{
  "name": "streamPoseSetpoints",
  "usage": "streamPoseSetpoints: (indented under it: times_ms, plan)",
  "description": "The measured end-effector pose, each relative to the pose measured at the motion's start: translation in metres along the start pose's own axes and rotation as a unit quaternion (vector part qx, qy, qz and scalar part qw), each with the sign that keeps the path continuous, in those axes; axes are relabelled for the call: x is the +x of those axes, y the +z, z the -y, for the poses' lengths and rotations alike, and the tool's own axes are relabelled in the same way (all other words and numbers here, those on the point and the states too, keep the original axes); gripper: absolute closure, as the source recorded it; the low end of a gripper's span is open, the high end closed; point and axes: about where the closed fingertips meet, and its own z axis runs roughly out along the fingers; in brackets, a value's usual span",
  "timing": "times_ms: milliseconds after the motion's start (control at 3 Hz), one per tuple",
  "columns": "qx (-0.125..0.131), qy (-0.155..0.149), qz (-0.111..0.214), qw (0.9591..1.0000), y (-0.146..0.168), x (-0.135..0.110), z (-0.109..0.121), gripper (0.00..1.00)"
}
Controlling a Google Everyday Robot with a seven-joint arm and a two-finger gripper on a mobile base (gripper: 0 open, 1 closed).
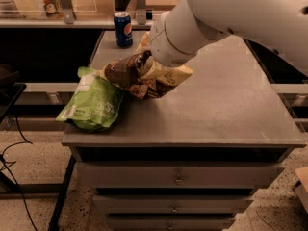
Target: Move brown chip bag near green rice chip bag
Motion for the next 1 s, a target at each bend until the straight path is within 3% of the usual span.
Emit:
streamPoseSetpoints:
  times_ms: [333, 667, 1000]
  plan:
    - [0.001, -0.002, 0.0, 1.0, -0.0016, -0.0017, 0.0004, 0.13]
    - [0.002, -0.003, -0.001, 1.0, -0.003, -0.0035, 0.0008, 0.0]
    - [0.002, -0.003, -0.001, 1.0, -0.0031, -0.0036, 0.0008, 0.0]
